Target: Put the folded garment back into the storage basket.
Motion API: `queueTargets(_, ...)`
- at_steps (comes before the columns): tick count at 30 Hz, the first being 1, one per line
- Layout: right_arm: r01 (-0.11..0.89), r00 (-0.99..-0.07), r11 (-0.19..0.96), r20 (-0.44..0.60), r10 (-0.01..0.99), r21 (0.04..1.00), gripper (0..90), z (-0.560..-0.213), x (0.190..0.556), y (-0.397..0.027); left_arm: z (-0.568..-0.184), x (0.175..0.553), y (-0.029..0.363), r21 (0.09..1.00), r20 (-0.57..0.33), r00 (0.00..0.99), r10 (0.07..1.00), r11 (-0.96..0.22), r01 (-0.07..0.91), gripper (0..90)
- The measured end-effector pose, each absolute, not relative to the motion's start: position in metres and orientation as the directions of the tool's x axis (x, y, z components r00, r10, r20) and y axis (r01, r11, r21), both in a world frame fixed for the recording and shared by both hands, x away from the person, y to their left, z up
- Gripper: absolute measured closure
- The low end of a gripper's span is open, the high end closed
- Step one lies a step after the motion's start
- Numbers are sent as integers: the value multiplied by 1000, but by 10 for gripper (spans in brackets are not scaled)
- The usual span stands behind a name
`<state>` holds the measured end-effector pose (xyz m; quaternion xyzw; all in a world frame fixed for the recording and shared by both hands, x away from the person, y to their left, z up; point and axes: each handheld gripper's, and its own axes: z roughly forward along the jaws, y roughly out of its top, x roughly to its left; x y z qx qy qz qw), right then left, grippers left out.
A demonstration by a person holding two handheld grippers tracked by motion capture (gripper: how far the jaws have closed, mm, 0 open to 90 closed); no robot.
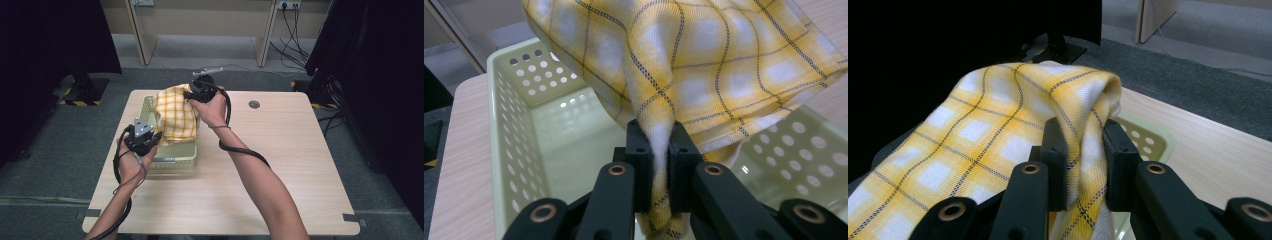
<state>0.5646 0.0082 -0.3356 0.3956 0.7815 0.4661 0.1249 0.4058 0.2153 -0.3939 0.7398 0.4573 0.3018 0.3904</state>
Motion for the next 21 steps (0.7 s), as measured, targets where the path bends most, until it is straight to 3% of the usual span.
queueTargets(21, 505, -662, 255, 180, 728, 825, 761, -340, 565, 20, -395, 403, 228, 851, 90, 381, 920, -270, 451, 834)
